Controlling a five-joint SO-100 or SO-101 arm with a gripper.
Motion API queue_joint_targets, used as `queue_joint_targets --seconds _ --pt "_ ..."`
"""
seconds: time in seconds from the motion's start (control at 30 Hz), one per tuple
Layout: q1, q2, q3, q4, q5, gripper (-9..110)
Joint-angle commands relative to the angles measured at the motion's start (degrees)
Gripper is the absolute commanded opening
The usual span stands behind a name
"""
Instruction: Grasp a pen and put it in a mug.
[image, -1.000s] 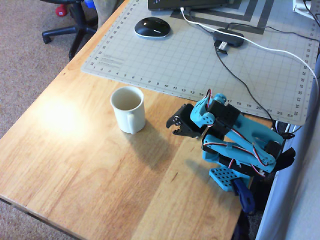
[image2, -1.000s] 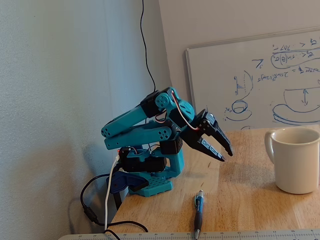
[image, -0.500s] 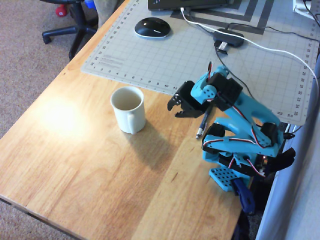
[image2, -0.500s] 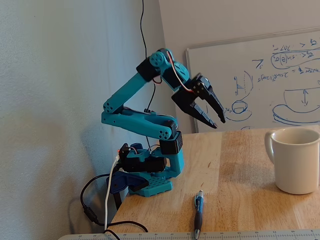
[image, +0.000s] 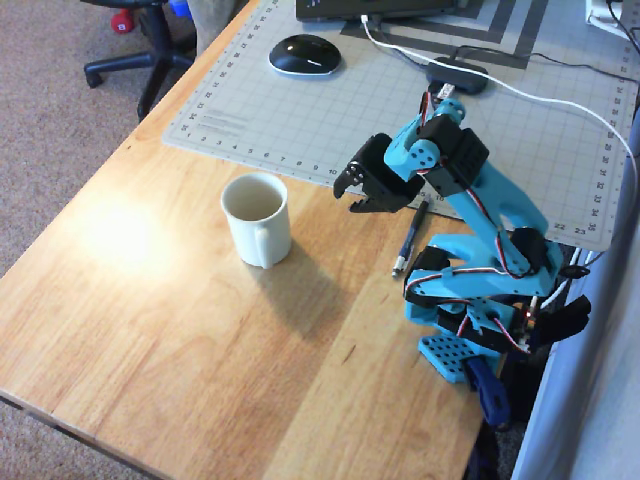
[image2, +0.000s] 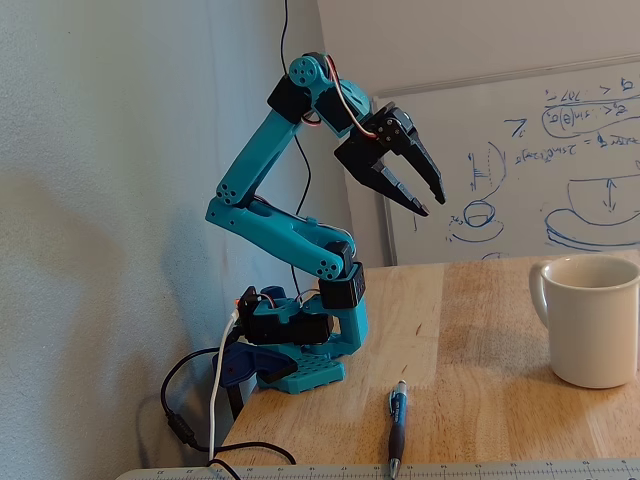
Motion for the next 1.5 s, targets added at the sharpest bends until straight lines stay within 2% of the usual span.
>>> queue_joint_targets --seconds 0.0,0.37,0.53,0.7,0.87,1.0,1.23,1.47 --pt "-0.35 -0.62 -4.13 0.62 0.18 8" --pt "0.88 -1.67 -0.35 -0.09 0.26 8" --pt "7.65 -2.90 3.60 -2.72 -1.76 9" --pt "12.74 -2.55 6.50 -8.61 -16.61 9" --pt "23.55 -3.16 9.84 -12.30 -34.54 9" --pt "30.41 -3.08 13.71 -15.03 -44.74 9" --pt "39.90 -2.99 22.24 -16.88 -53.53 9" --pt "46.14 -3.08 29.36 -18.02 -55.02 9"
